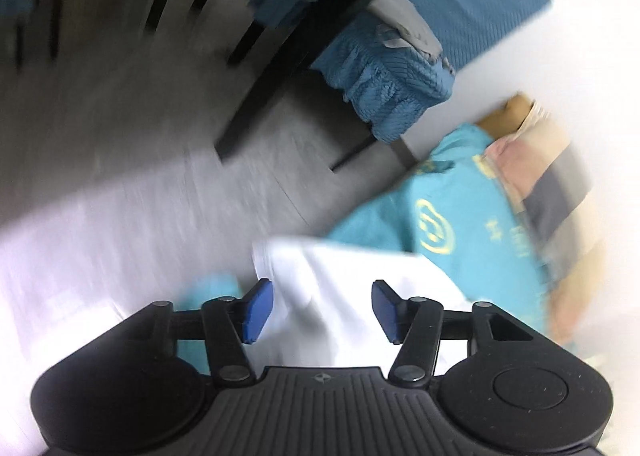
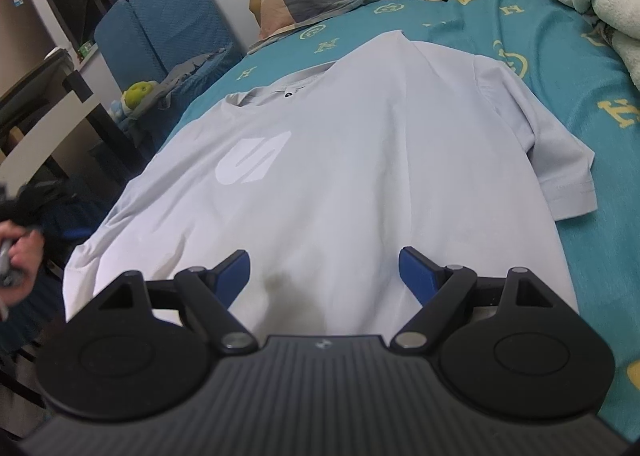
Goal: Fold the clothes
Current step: 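Release the hem with the left gripper and withdraw it, then grasp the T-shirt side edge by the blanket with the right gripper and tug outward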
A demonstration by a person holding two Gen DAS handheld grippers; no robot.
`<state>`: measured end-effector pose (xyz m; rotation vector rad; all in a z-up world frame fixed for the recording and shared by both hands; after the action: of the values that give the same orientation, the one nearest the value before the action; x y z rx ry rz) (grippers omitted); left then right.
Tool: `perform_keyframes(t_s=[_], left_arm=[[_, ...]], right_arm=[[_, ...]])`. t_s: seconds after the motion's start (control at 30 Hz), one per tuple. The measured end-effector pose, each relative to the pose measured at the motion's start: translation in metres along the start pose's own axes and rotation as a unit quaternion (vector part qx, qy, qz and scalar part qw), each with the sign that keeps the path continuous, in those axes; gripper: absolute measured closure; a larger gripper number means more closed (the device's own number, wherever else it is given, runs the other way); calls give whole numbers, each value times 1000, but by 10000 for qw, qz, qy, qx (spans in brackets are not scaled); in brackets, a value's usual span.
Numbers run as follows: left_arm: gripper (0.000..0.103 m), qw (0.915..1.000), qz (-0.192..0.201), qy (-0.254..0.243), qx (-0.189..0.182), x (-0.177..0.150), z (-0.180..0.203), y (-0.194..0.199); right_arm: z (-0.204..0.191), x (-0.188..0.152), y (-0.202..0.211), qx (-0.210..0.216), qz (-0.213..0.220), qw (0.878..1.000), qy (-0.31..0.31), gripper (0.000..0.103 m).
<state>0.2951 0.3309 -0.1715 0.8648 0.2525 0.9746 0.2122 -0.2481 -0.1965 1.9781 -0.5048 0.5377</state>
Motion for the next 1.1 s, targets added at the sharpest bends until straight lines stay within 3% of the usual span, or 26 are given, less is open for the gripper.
perform_keyframes(t_s=[0.13, 0.27, 0.33, 0.4, 0.43, 0.6, 0.7, 0.77, 0.87, 0.97, 1.0, 1.1], left_arm=[[40, 9917, -782, 917, -452, -30, -23, 0], [41, 9877, -1002, 994, -665, -44, -20, -13], [51, 9899, -870, 941, -610, -47, -19, -19], [87, 9925, -661, 887, -515, -48, -16, -24], [93, 9934, -516, 906, -486, -46, -16, -24], [98, 9983, 270, 516, 3, -26, -3, -6], [98, 9960, 349, -104, 814, -18, 5, -5], [97, 9926, 197, -377, 1134, -19, 4, -19], [90, 9903, -17, -587, 1260, -26, 2, -28], [77, 9844, 88, -1058, 1401, -37, 16, -14], [68, 9805, 166, -1317, 1449, -42, 23, -5], [55, 9634, 402, -2106, 1611, -61, 48, 18]], right_arm=[[1, -2, 7, 78, -67, 9997, -201, 20], [0, -5, 12, 85, -102, 9997, -210, 20], [0, -5, 12, 69, -115, 9997, -196, 20], [0, -5, 11, 47, -120, 9998, -163, 20], [0, -5, 10, 44, -116, 9998, -153, 20], [1, -4, 7, 30, -98, 9999, -103, 20], [1, -3, 5, 21, -87, 9999, -73, 20], [1, -3, 3, 15, -80, 10000, -53, 20], [2, -1, 3, 13, -75, 9999, -70, 20], [3, 3, 8, 25, 0, 9999, -126, 20], [4, 4, 11, 29, 44, 9999, -147, 20], [5, 9, 20, 42, 183, 9996, -206, 20]])
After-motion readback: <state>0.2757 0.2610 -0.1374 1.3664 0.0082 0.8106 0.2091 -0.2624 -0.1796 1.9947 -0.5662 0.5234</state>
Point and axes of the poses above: each gripper's, at about its wrist camera, not at the fingertips, and y roughly against the way its jaws point, z to its right, x to its top, the point moved 3 cm from there along -y, roughly the way its jaws point, and after that the axes turned 9 degrees about -z, right-handed, at the moved point
